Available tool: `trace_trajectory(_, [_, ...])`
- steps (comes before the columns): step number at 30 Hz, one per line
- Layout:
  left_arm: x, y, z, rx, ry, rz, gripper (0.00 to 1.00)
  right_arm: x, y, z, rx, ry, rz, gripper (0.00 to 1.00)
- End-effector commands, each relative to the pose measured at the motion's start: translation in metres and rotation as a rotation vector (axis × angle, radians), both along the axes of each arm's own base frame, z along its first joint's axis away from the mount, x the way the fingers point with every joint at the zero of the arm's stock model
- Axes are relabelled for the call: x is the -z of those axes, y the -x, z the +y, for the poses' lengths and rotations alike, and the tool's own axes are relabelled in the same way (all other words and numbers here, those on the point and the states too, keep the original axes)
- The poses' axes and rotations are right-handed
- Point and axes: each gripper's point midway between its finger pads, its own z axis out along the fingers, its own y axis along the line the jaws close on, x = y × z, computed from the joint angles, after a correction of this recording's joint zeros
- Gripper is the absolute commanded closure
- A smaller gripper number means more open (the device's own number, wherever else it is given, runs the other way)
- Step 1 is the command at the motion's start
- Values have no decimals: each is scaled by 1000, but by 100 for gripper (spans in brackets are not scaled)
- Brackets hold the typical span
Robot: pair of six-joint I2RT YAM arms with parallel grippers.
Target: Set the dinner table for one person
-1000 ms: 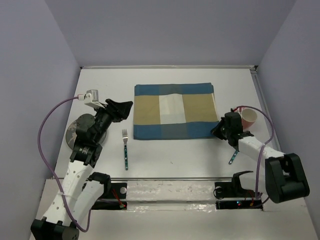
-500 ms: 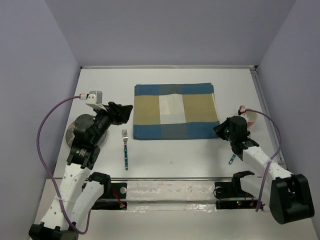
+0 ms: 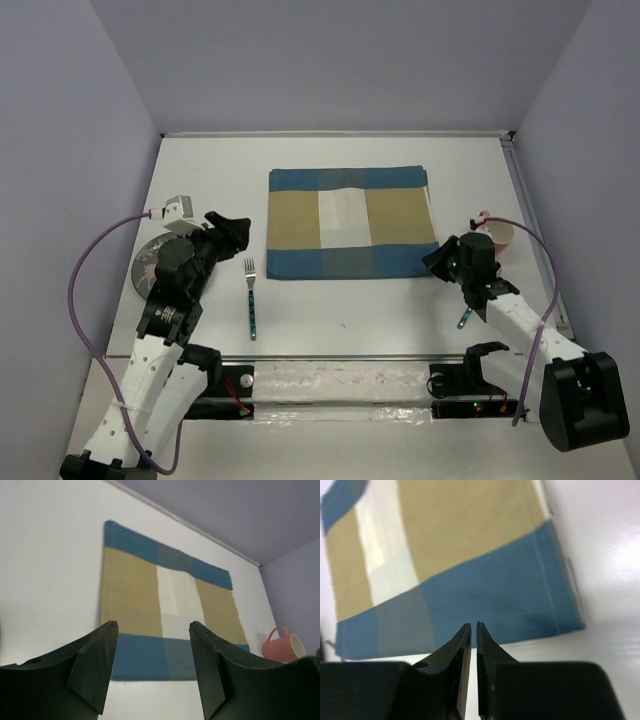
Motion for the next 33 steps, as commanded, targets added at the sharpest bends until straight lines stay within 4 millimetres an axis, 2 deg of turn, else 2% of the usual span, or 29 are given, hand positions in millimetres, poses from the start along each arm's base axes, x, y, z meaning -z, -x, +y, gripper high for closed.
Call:
trace_trajectory(1, [38, 8, 34, -224, 100, 106, 30, -61, -20, 29, -186, -21, -178, 83])
trace_trajectory(3, [60, 12, 43, -283, 108, 153, 30, -70, -20, 39, -234, -41, -195, 80])
trace_trajectory(4, [66, 13, 44, -294, 129, 165, 30, -81, -23, 44, -257, -59, -222, 76])
trace_trajectory(5, [73, 13, 42, -284, 132, 179, 30, -89, -21, 66, -337, -102, -243, 73])
trace_trajectory(6, [72, 12, 39, -269, 137, 179, 30, -94, -22, 79, -375, -121, -251, 71])
trace_trajectory(7, [67, 10, 36, -255, 139, 166, 30, -113, -21, 108, -446, -136, -291, 70])
trace_trajectory(8, [52, 9, 34, -240, 144, 140, 30, -117, -22, 125, -482, -139, -291, 69])
trace_trajectory(9, [41, 7, 34, -234, 140, 116, 30, -104, -25, 146, -524, -133, -246, 69])
trace_trajectory(10, [28, 7, 33, -224, 133, 84, 29, -107, -25, 166, -567, -139, -250, 69])
trace_trajectory(11, [13, 7, 34, -208, 90, 42, 29, -132, -21, 204, -641, -170, -307, 69])
trace_trajectory(12, [-18, 11, 37, -207, 87, -28, 28, -135, -22, 222, -672, -182, -307, 69])
trace_trajectory(13, [-31, 14, 39, -212, 74, -59, 28, -119, -26, 244, -702, -183, -272, 69])
trace_trajectory(14, [-59, 19, 45, -219, 39, -125, 28, -139, -21, 276, -757, -209, -309, 68])
trace_trajectory(15, [-73, 23, 47, -218, 23, -160, 27, -139, -21, 293, -781, -218, -308, 68])
trace_trajectory(16, [-85, 28, 49, -220, 13, -194, 27, -121, -23, 313, -803, -217, -270, 68])
trace_trajectory(17, [-97, 32, 51, -218, -11, -229, 25, -141, -29, 335, -819, -240, -313, 68])
trace_trajectory(18, [-110, 38, 51, -208, -11, -264, 25, -141, -28, 353, -840, -250, -314, 68])
trace_trajectory(19, [-120, 42, 50, -198, -8, -300, 24, -110, -18, 382, -884, -237, -254, 68])
trace_trajectory(20, [-126, 45, 45, -169, -8, -322, 23, -106, -18, 398, -896, -239, -249, 68])
trace_trajectory(21, [-127, 46, 43, -155, -6, -333, 22, -126, -24, 421, -900, -267, -293, 68])
trace_trajectory(23, [-132, 50, 39, -127, -1, -364, 21, -113, -19, 451, -914, -283, -258, 68])
trace_trajectory(24, [-131, 51, 34, -101, 2, -365, 20, -100, -31, 469, -913, -290, -242, 68])
trace_trajectory(25, [-132, 52, 32, -86, 7, -369, 20, -93, -27, 481, -924, -294, -226, 68])
trace_trajectory(26, [-128, 53, 26, -58, 6, -365, 18, -59, -24, 492, -922, -271, -164, 67])
trace_trajectory(28, [-123, 55, 22, -34, 25, -365, 17, -47, -25, 507, -926, -269, -148, 65])
trace_trajectory(29, [-121, 56, 18, -14, 41, -363, 15, -57, -24, 520, -939, -284, -159, 60])
trace_trajectory(30, [-114, 57, 13, 9, 40, -355, 14, -52, -26, 525, -942, -282, -153, 58])
trace_trajectory(32, [-109, 58, 11, 14, 27, -353, 12, -41, -27, 539, -946, -282, -135, 52])
trace_trajectory(33, [-106, 59, 9, 24, 20, -352, 11, -24, -28, 542, -944, -275, -111, 50])
